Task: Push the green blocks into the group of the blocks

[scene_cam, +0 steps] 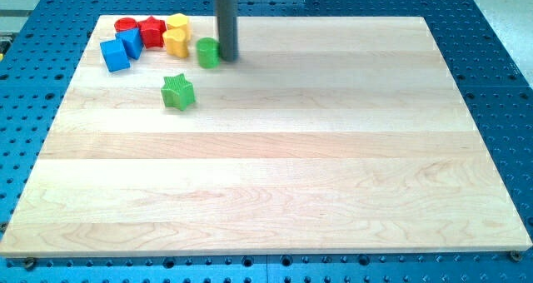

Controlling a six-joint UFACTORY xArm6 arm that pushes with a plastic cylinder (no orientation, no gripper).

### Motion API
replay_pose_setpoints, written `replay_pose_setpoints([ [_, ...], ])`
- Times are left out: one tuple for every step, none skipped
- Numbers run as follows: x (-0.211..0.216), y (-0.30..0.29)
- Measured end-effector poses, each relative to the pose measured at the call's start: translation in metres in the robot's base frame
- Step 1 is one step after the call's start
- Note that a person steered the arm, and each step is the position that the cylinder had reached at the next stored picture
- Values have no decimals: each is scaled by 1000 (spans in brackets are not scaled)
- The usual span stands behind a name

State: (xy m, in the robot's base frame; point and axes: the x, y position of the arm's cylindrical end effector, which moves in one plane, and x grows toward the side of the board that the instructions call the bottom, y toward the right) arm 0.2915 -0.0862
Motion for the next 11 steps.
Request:
replay_pose_setpoints([
  [2,-38],
  [53,25],
  [127,31],
  [107,-24],
  [80,-68],
  [121,-81],
  [84,-95],
  [55,-96],
  [55,-104],
  [55,-99],
  [55,-99],
])
